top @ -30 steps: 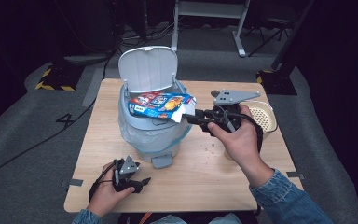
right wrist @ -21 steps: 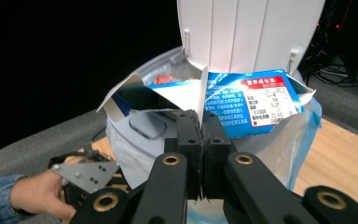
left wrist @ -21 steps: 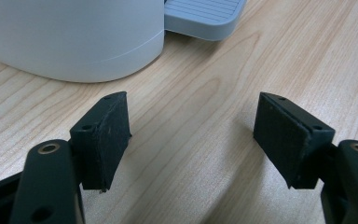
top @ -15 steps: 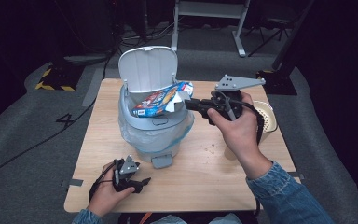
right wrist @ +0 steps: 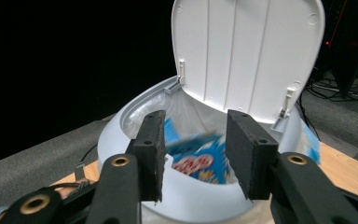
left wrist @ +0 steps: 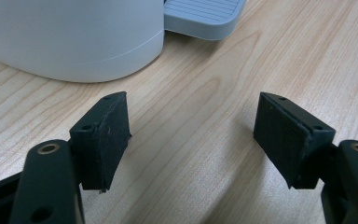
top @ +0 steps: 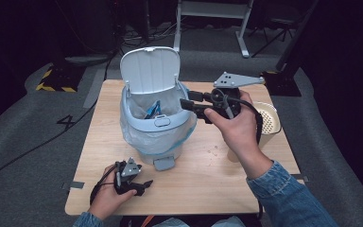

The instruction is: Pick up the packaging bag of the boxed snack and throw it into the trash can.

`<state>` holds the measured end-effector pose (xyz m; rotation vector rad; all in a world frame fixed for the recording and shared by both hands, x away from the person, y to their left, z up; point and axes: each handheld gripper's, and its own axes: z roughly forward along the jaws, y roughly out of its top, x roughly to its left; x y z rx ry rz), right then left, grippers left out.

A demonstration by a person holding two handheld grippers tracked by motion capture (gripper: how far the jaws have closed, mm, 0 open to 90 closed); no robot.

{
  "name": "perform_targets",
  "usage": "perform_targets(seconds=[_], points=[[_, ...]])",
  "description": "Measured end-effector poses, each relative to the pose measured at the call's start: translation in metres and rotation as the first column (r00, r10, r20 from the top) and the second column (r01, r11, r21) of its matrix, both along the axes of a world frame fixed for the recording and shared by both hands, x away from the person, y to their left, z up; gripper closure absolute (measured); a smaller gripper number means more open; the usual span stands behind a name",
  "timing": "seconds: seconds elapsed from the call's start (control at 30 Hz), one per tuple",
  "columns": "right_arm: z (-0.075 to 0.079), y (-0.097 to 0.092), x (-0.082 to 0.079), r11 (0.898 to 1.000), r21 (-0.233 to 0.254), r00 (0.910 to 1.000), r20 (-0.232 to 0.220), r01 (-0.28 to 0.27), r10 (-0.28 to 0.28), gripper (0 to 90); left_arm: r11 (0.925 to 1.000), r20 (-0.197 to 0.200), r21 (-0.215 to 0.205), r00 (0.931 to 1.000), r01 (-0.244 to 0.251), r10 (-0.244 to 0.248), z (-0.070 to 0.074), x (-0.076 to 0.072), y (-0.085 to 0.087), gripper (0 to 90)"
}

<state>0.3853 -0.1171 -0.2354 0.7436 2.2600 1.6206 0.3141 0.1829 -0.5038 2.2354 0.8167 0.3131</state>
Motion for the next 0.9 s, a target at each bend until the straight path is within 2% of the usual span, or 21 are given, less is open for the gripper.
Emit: perform_targets(seconds=[0.1, 0.17, 0.33, 0.47, 0.57, 0.67, 0.77, 0.87, 0.9], points=[[0.001, -0.016, -0.008, 1.000, -0.013, 0.9996, 0.027, -0.007, 0.007, 52.2, 0.9999, 0.005, 0.006, 1.0000, -0.008, 0.008, 0.000, -0.001, 0.000, 28.2], [0.001, -0.020, -0.009, 1.000, -0.019, 0.9995, 0.032, -0.008, 0.008, 50.9, 0.9999, 0.006, 0.006, 0.9999, -0.011, 0.011, 0.000, -0.001, 0.001, 28.6], [-0.008, -0.049, -0.020, 0.998, -0.059, 0.9991, 0.042, -0.010, 0.013, 42.2, 0.9999, 0.016, 0.001, 0.9998, -0.011, 0.011, 0.000, -0.002, 0.003, 33.3], [-0.013, -0.063, -0.023, 0.998, -0.055, 0.9983, 0.054, -0.019, 0.022, 41.2, 0.9999, 0.032, -0.012, 0.9994, -0.012, 0.013, 0.001, -0.004, 0.007, 34.0], [-0.018, -0.078, -0.026, 0.999, -0.034, 0.9992, 0.039, 0.009, -0.008, 39.0, 0.9996, 0.034, -0.019, 0.9992, -0.020, 0.021, 0.002, -0.005, 0.009, 34.2], [-0.021, -0.096, -0.028, 0.996, -0.075, 0.9978, 0.044, 0.053, -0.050, 39.3, 0.9997, 0.033, -0.012, 0.9992, -0.022, 0.023, 0.001, -0.004, 0.010, 34.1], [-0.027, -0.113, -0.031, 0.992, -0.097, 0.9969, 0.028, 0.075, -0.073, 39.0, 0.9995, 0.017, -0.007, 0.9993, -0.032, 0.032, 0.001, -0.003, 0.010, 34.1], [-0.036, -0.127, -0.035, 0.984, -0.123, 0.9915, 0.017, 0.130, -0.129, 32.0, 0.9991, 0.008, -0.003, 0.9991, -0.041, 0.041, 0.000, -0.001, 0.011, 33.6], [-0.039, -0.132, -0.036, 0.982, -0.129, 0.9908, 0.029, 0.135, -0.132, 29.5, 0.9990, 0.006, -0.005, 0.9990, -0.045, 0.045, 0.001, -0.001, 0.012, 33.4]])
